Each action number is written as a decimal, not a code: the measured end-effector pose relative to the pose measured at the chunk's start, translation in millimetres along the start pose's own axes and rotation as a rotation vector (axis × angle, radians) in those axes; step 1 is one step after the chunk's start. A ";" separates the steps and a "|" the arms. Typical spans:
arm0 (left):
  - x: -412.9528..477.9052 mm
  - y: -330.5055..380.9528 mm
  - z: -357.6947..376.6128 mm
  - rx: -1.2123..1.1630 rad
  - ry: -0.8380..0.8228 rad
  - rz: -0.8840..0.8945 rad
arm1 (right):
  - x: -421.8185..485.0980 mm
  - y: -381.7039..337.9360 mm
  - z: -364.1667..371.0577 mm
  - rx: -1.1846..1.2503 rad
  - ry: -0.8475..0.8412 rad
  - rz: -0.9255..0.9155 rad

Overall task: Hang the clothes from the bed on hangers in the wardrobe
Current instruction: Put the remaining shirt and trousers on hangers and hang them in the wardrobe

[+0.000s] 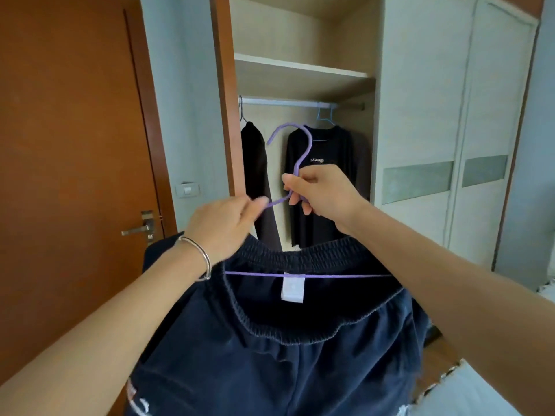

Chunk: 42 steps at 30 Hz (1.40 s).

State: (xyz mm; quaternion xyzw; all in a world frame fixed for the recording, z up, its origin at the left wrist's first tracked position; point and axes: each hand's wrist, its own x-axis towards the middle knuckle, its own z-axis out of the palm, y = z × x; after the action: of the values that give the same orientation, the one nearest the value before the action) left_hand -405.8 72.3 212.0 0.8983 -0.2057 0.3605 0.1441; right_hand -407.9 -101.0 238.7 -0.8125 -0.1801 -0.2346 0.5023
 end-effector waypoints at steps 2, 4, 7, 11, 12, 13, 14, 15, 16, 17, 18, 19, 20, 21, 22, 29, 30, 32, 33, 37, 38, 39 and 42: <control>18.7 -8.8 23.4 0.020 0.015 0.123 | 25.5 18.2 15.5 -0.009 -0.011 0.002; 40.2 -20.5 50.2 -0.074 -0.060 0.118 | 50.4 39.5 28.0 -0.040 -0.066 0.003; 71.5 -41.5 91.6 -0.282 -0.121 0.070 | 82.8 70.7 25.9 -0.150 -0.186 0.004; 102.5 -55.9 141.1 -0.421 -0.163 0.074 | 112.7 118.0 -8.3 -0.247 -0.094 0.131; 109.9 -56.9 152.6 -0.465 -0.182 0.081 | 115.9 132.8 -16.6 -0.278 -0.069 0.178; 116.9 -57.2 164.0 -0.505 -0.198 0.090 | 115.5 148.4 -23.4 -0.335 -0.059 0.229; 123.8 -56.6 174.6 -0.542 -0.213 0.097 | 113.5 166.0 -29.7 -0.401 -0.045 0.276; 131.0 -55.6 184.7 -0.576 -0.227 0.104 | 108.9 183.7 -35.5 -0.468 -0.017 0.319; 138.5 -54.8 194.6 -0.607 -0.240 0.107 | 103.7 200.4 -40.7 -0.528 0.028 0.358; 146.2 -54.1 204.3 -0.639 -0.251 0.110 | 98.3 215.0 -46.1 -0.577 0.078 0.392; 153.9 -53.9 214.4 -0.669 -0.255 0.115 | 94.2 227.2 -50.1 -0.604 0.131 0.420; 161.1 -54.0 225.2 -0.695 -0.254 0.124 | 89.6 236.5 -52.7 -0.612 0.180 0.449; 168.2 -53.6 236.0 -0.719 -0.253 0.136 | 85.8 242.6 -54.2 -0.617 0.226 0.469; 174.7 -52.7 245.8 -0.748 -0.252 0.148 | 83.2 246.3 -54.8 -0.631 0.265 0.482; 180.9 -51.5 254.6 -0.778 -0.257 0.160 | 81.6 248.6 -54.8 -0.654 0.295 0.490; 234.0 -52.1 305.1 -0.951 -0.254 0.254 | 97.2 250.0 -49.5 -0.778 0.473 0.482; 240.7 -52.2 310.8 -0.964 -0.260 0.273 | 99.9 251.6 -47.7 -0.786 0.481 0.482; 252.2 -53.1 322.6 -0.984 -0.278 0.298 | 104.1 254.1 -46.6 -0.775 0.468 0.485; 257.6 -53.8 328.8 -0.992 -0.283 0.302 | 105.8 254.7 -47.7 -0.757 0.447 0.491; 284.6 -54.4 357.2 -1.023 -0.251 0.287 | 115.5 258.0 -64.3 -0.697 0.342 0.534; 293.2 -53.7 366.1 -1.044 -0.239 0.264 | 120.5 261.2 -69.1 -0.705 0.322 0.560; 302.8 -53.5 375.0 -1.063 -0.230 0.241 | 127.1 264.3 -71.9 -0.711 0.302 0.583; 334.0 -53.4 403.6 -1.071 -0.221 0.228 | 152.7 279.7 -76.6 -0.710 0.240 0.600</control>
State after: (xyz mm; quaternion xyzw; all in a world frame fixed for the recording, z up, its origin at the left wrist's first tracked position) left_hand 75.8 -134.2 160.3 0.7042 -0.4700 0.1226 0.5179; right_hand -149.4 -281.7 149.3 -0.9171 0.2127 -0.2185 0.2566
